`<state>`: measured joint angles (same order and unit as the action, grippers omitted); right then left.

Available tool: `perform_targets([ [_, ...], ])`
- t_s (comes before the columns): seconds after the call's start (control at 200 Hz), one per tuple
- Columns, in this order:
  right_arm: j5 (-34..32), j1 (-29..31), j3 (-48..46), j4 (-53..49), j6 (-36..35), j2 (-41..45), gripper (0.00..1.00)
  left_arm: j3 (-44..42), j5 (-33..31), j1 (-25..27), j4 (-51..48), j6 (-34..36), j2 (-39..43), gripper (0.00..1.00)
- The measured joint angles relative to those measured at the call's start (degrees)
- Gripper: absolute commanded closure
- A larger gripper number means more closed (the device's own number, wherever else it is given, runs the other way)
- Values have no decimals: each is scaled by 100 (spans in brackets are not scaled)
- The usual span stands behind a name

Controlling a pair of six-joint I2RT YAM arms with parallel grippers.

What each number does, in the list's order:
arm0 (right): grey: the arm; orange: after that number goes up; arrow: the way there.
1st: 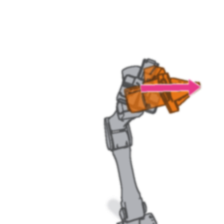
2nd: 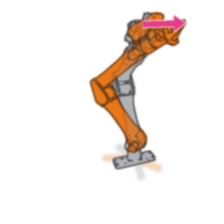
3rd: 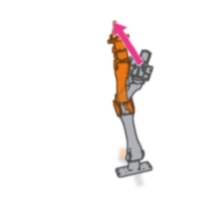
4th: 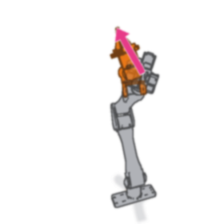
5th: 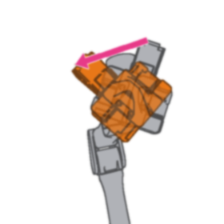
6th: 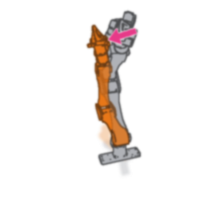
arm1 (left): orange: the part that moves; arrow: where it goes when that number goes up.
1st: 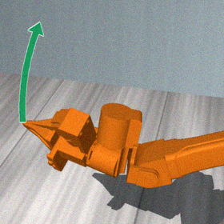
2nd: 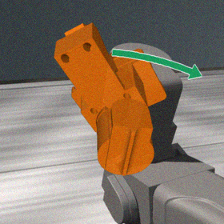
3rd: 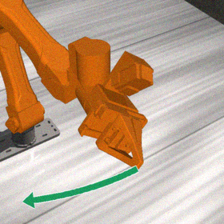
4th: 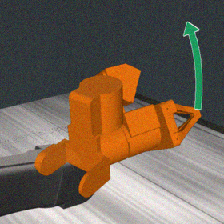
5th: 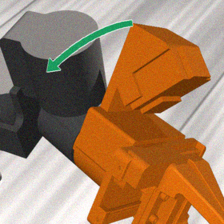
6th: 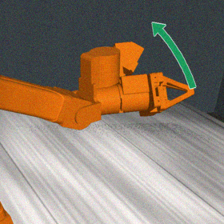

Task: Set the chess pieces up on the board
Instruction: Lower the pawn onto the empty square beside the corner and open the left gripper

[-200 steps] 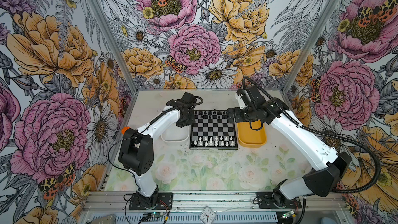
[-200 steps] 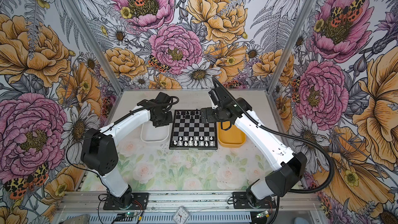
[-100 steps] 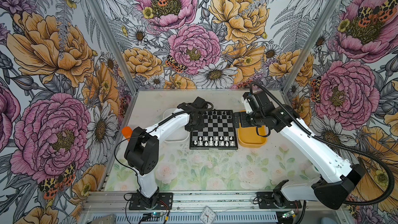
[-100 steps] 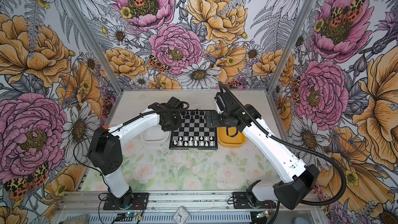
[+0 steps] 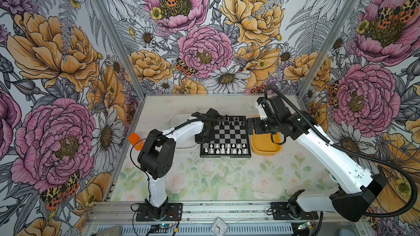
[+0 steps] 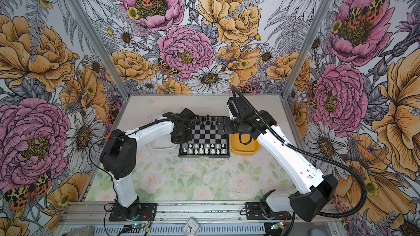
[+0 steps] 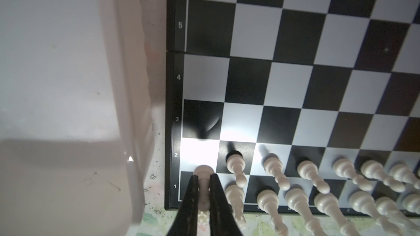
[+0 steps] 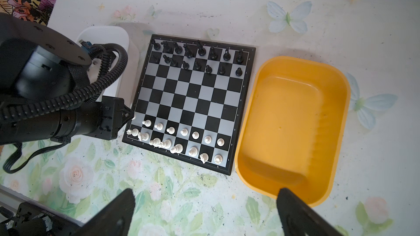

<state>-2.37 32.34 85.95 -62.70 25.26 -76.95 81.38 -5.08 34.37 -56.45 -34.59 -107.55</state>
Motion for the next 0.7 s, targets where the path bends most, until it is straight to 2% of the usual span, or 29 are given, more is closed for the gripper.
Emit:
perform_targets([
  [0.7, 0, 0, 2, -4, 39, -81, 0, -308, 7, -15, 236, 0, 0, 88],
])
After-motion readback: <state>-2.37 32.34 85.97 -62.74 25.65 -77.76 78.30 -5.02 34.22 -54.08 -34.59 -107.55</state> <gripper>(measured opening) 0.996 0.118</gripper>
